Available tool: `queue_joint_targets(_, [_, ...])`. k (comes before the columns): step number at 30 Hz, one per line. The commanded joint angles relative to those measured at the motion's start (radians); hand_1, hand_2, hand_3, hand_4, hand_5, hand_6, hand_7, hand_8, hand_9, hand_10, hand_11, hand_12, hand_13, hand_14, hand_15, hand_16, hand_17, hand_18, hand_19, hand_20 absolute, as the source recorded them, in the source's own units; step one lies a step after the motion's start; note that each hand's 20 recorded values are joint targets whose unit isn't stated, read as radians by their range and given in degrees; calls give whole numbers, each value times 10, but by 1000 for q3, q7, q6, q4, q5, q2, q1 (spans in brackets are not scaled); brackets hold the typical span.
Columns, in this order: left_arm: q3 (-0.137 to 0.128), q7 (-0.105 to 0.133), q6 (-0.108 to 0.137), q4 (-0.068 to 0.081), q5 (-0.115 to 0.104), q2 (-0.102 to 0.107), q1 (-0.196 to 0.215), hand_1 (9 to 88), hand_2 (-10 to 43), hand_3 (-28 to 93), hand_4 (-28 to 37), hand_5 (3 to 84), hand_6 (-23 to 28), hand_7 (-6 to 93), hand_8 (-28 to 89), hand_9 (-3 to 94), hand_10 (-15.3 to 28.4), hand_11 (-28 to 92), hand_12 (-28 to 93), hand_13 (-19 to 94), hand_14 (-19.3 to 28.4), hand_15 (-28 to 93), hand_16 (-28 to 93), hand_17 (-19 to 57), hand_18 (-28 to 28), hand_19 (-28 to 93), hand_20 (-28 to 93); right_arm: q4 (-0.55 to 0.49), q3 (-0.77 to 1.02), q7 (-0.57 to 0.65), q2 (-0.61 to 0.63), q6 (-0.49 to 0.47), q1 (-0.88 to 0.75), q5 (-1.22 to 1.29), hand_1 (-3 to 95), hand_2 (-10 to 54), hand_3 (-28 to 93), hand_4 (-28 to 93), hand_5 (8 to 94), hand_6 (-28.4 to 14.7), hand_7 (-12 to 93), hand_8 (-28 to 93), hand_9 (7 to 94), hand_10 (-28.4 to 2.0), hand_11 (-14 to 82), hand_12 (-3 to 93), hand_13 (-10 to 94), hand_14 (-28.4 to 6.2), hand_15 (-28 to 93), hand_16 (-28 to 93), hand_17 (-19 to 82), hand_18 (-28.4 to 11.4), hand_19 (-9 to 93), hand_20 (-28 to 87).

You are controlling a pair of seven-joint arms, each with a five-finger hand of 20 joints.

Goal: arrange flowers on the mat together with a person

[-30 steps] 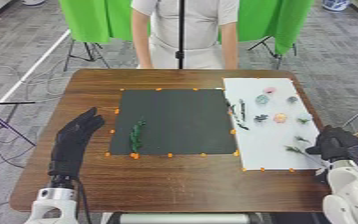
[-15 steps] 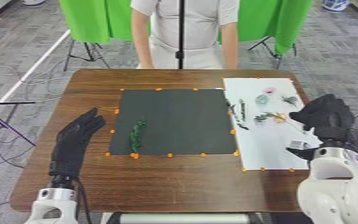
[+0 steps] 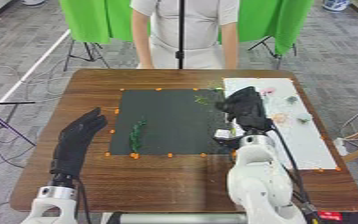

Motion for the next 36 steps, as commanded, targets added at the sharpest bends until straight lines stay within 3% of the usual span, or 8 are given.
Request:
queue_joint_targets(1, [2, -18, 5, -12, 6, 6, 18, 235, -70, 673, -179, 452, 34, 97, -42, 424, 125, 118, 176, 328, 163, 104, 67, 32, 129, 15, 179, 51, -63, 50, -35, -87, 33, 22, 860, -95, -283, 471, 933, 12, 222, 74, 937, -88, 496, 178, 802, -110, 770, 392, 342, -207, 704, 460])
queue_joint_targets(11, [1, -25, 14, -24, 6, 16, 34, 236, -70, 672, -178, 448, 33, 93, -40, 420, 122, 110, 178, 326, 162, 94, 73, 28, 131, 15, 180, 124, -115, 124, -49, -123, 47, 95, 857, -95, -283, 454, 937, 13, 221, 63, 937, -82, 498, 164, 820, -99, 754, 382, 353, -211, 716, 456])
queue_joint_targets(36, [6, -38, 0, -24, 15, 19, 28, 237, -67, 671, -178, 443, 32, 89, -38, 416, 120, 100, 182, 315, 159, 84, 77, 23, 134, 11, 179, 213, -187, 137, -77, -94, 127, 221, 842, -95, -283, 383, 937, 23, 195, 44, 937, -71, 458, 154, 844, -74, 711, 388, 359, -208, 723, 443])
